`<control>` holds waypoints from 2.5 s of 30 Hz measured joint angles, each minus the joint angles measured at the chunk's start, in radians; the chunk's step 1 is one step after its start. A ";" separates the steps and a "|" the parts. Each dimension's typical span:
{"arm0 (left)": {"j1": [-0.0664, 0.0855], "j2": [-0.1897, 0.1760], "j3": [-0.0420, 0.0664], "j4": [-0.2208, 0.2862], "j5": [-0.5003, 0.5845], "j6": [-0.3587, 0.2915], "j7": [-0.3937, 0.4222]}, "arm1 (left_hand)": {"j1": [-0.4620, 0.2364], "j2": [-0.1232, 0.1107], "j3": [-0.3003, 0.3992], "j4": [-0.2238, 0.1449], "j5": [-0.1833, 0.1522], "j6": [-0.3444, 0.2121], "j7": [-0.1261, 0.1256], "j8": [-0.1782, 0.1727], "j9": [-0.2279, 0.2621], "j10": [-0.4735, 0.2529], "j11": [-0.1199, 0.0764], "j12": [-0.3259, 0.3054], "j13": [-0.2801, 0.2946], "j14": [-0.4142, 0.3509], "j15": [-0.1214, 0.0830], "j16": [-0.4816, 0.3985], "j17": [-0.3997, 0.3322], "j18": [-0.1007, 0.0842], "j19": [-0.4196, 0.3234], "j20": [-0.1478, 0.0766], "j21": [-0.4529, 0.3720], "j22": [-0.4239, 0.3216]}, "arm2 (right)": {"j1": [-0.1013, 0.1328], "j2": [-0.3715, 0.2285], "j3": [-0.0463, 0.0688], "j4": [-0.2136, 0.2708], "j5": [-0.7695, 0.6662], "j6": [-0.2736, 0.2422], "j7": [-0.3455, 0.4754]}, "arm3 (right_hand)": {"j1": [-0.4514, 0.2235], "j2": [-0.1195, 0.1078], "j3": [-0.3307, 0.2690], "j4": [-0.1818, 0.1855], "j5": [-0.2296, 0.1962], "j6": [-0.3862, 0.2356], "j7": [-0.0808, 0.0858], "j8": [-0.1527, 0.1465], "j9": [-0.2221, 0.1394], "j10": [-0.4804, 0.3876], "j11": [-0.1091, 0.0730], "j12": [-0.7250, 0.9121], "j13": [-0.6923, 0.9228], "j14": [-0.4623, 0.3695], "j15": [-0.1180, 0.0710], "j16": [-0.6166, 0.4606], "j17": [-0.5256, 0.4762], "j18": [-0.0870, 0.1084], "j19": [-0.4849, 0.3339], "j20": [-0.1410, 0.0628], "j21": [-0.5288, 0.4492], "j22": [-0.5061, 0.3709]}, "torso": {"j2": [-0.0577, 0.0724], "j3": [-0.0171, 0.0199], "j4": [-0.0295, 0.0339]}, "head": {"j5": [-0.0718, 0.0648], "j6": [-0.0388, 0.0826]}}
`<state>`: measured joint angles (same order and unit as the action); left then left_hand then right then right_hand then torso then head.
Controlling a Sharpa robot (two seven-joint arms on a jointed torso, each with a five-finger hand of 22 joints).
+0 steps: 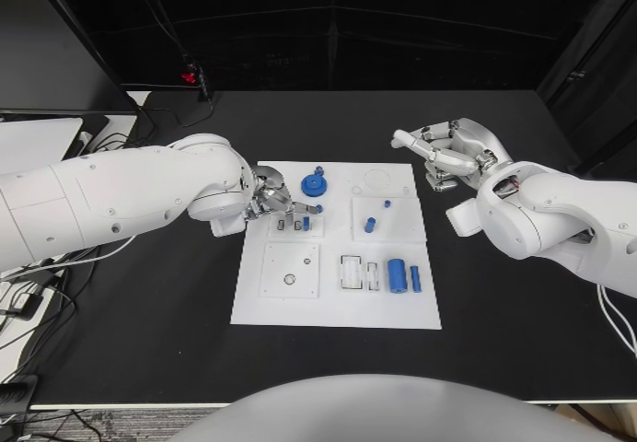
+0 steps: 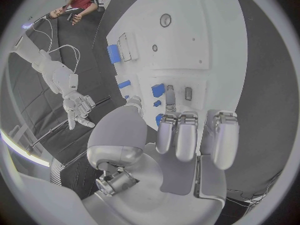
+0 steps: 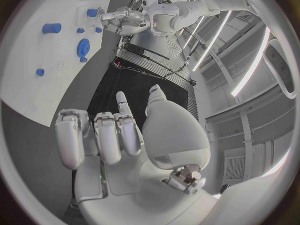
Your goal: Assemble the parts on the task board
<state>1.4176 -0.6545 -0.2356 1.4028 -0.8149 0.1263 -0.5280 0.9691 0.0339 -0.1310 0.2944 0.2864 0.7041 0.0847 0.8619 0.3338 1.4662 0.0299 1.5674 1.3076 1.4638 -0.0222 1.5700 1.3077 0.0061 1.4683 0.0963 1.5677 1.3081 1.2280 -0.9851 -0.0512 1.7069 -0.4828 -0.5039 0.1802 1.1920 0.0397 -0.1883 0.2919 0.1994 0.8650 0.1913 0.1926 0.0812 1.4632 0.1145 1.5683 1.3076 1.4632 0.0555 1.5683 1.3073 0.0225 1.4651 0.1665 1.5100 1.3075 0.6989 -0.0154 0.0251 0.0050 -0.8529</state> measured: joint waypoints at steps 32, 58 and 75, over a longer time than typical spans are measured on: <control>-0.009 0.048 0.000 -0.038 -0.001 0.033 -0.020 | 0.052 0.059 0.000 0.000 0.024 0.000 0.000 -0.040 0.040 0.000 0.000 0.000 0.000 0.000 0.000 0.000 0.000 0.000 -0.004 -0.004 0.000 0.000 | -0.001 0.002 -0.001 -0.001 0.001 0.000 -0.018 | 0.000 0.000 -0.003 -0.003 0.005 -0.011 0.004 0.009 0.000 0.000 0.000 0.000 0.000 0.000 0.000 0.000 0.000 0.000 0.000 0.000 0.000 0.000 | 0.000 -0.0001 -0.0006 | -0.010 -0.013; -0.010 0.075 0.000 -0.065 -0.001 0.049 -0.025 | 0.078 0.069 0.000 0.000 0.035 0.000 0.000 -0.054 0.056 0.000 0.000 0.000 0.000 0.000 0.000 0.000 0.000 0.000 -0.004 -0.004 0.000 0.000 | -0.001 0.009 -0.001 -0.006 0.001 0.000 -0.022 | 0.000 0.000 -0.009 -0.002 0.005 -0.025 -0.004 0.010 -0.002 0.000 0.000 0.000 0.000 0.000 0.000 0.000 0.000 0.000 0.000 0.000 0.000 0.000 | 0.000 0.0002 0.0001 | -0.012 -0.016; -0.013 0.086 0.000 -0.077 -0.001 0.073 -0.028 | 0.134 0.084 0.000 0.000 0.115 0.000 0.000 -0.090 0.093 0.000 0.000 0.000 0.001 0.000 0.000 0.000 0.000 0.000 -0.004 -0.004 0.000 0.000 | -0.002 0.009 -0.001 -0.006 0.001 0.000 -0.027 | 0.000 0.000 -0.009 -0.002 0.005 -0.025 -0.004 0.010 -0.001 0.000 0.000 0.000 0.000 0.000 0.000 0.000 0.000 0.000 0.000 0.000 0.000 0.000 | 0.000 -0.0001 -0.0007 | -0.016 -0.019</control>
<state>1.4041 -0.5688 -0.2354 1.3255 -0.8160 0.1991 -0.5555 1.1034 0.1176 -0.1309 0.2944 0.4012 0.7042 0.0848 0.7715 0.4271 1.4663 0.0302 1.5673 1.3081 1.4639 -0.0220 1.5700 1.3074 0.0062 1.4647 0.0928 1.5676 1.3077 1.2265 -0.9763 -0.0522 1.7013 -0.4817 -0.5043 0.1532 1.1922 0.0397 -0.1970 0.2895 0.2041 0.8397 0.1874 0.2022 0.0797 1.4632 0.1144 1.5683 1.3077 1.4632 0.0555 1.5683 1.3073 0.0226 1.4650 0.1664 1.5100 1.3073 0.6986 -0.0155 0.0244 -0.0106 -0.8724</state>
